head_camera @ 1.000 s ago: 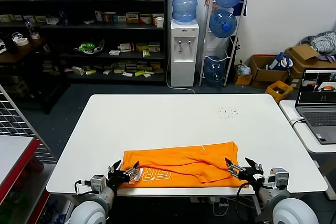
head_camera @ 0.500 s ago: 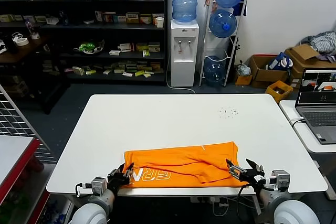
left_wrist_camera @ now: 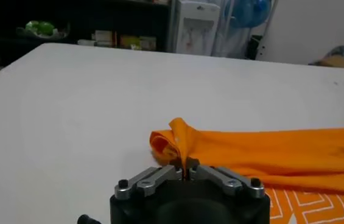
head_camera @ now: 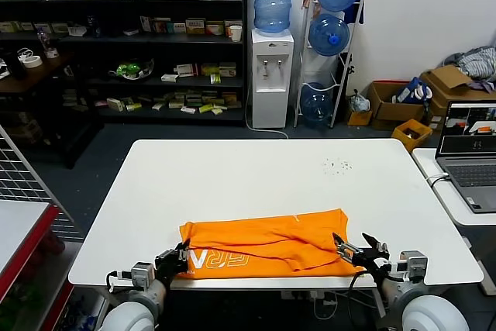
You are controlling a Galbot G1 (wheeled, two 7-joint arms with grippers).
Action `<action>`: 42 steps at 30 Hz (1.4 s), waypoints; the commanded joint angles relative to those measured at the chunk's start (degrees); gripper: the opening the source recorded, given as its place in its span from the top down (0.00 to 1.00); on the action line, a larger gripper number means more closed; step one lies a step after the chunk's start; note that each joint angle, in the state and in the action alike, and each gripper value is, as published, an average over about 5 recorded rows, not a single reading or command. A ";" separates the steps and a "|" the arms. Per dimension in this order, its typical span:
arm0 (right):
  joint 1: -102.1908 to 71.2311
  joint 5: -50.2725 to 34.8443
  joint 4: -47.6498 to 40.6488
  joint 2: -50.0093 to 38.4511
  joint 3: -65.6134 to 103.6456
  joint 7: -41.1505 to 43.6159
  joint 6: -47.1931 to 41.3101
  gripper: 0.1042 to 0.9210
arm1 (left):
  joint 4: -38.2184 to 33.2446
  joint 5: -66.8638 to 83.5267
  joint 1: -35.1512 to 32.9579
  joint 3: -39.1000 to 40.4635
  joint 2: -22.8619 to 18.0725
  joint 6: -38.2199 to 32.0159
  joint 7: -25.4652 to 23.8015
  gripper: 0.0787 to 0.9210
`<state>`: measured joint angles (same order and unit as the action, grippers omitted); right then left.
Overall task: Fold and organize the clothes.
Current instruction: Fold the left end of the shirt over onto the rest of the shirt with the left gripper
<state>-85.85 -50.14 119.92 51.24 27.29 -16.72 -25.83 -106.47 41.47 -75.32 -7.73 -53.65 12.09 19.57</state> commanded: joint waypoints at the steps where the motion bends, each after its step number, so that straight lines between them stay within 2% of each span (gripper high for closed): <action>1: 2.81 0.65 -0.83 0.50 -1.50 0.06 0.26 0.12 | -4.12 3.54 -1.42 -6.86 11.51 0.95 0.78 0.96; 6: 4.22 1.23 -1.57 1.05 -2.74 0.37 0.48 0.12 | -0.82 5.56 -3.87 -12.87 17.84 0.70 0.03 0.96; 11: 4.97 1.82 -2.25 1.64 -3.56 0.77 0.83 0.12 | 6.34 7.85 -5.14 -17.80 24.30 0.08 -1.17 0.96; 17: 5.28 2.29 -2.59 2.10 -4.03 1.05 1.07 0.12 | 16.45 6.04 -3.72 -17.34 30.61 -1.66 -3.02 0.96; 21: 5.22 2.62 -2.69 2.52 -4.04 1.02 1.06 0.12 | 19.06 4.84 -2.64 -15.84 31.95 -2.35 -3.45 0.96; 24: 4.99 3.15 -2.76 3.12 -3.99 0.93 1.00 0.12 | 15.69 6.12 -3.19 -15.72 30.77 -1.69 -2.23 0.96; 27: 4.46 3.79 -2.78 3.81 -3.84 0.76 0.90 0.12 | 5.68 13.11 -3.97 -15.37 27.61 1.43 1.47 0.96; 30: 3.66 4.45 -2.76 4.39 -3.59 0.51 0.74 0.12 | -4.94 23.41 -2.30 -13.07 21.37 6.25 7.03 0.96; 33: 2.37 5.18 -2.54 4.90 -2.83 0.33 0.57 0.12 | -11.50 30.53 1.00 -9.24 14.80 9.96 12.83 0.96; 37: -0.19 5.95 -2.01 5.54 -1.00 0.30 0.55 0.12 | -15.36 32.74 5.55 -3.08 8.49 11.31 17.35 0.96; 42: -2.48 6.75 -1.68 6.39 0.56 0.39 0.65 0.12 | -16.17 32.63 10.82 2.11 4.84 11.50 20.31 0.96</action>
<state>-84.93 -44.46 118.00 56.66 25.90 -16.27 -25.20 -111.26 63.73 -73.81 -16.29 -36.94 18.71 29.17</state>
